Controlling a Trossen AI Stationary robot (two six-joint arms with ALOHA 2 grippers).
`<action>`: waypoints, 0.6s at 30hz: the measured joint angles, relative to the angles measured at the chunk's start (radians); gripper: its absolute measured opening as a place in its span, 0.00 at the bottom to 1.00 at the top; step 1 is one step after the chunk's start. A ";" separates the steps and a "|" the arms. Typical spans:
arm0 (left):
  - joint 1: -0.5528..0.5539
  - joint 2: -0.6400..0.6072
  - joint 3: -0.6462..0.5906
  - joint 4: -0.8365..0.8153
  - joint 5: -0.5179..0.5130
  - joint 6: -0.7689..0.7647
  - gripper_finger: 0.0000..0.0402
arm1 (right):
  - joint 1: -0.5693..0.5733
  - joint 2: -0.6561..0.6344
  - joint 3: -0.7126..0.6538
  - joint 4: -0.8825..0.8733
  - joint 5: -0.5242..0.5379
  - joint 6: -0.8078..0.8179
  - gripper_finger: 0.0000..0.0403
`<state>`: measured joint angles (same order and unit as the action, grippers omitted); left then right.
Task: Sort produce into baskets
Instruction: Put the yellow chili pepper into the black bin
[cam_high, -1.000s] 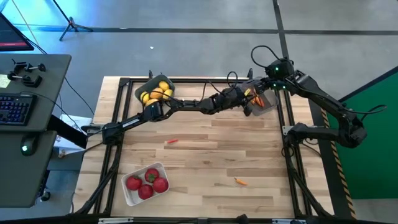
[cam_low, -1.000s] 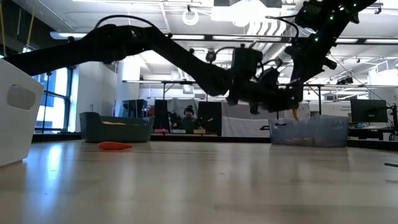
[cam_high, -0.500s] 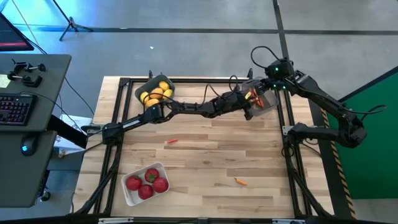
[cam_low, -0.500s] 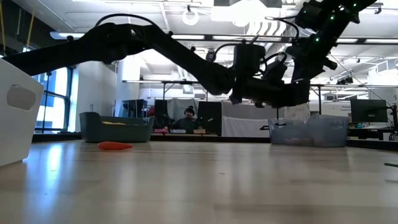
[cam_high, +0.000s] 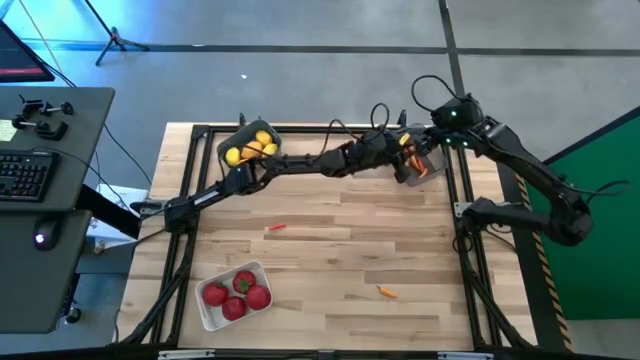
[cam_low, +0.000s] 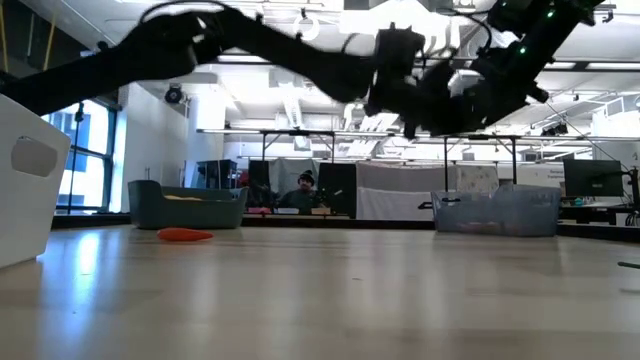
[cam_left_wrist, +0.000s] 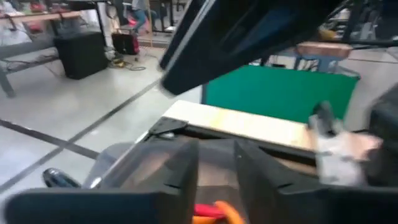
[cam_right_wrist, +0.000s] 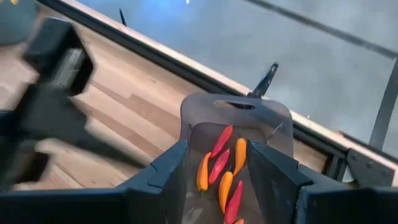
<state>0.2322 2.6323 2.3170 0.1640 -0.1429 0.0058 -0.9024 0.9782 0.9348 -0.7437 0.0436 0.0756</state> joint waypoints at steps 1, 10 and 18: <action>-0.007 -0.014 0.002 -0.030 0.002 -0.013 0.18 | 0.000 -0.015 0.000 0.000 -0.001 -0.006 0.37; -0.049 -0.024 -0.049 -0.032 0.042 -0.102 0.00 | 0.000 -0.156 0.000 -0.003 -0.006 -0.004 0.27; -0.071 -0.044 -0.199 0.006 0.061 -0.172 0.00 | 0.000 -0.217 0.000 -0.018 -0.065 -0.031 0.02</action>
<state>0.1607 2.5886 2.1179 0.1697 -0.0823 -0.1661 -0.9024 0.7607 0.9348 -0.7619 -0.0216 0.0448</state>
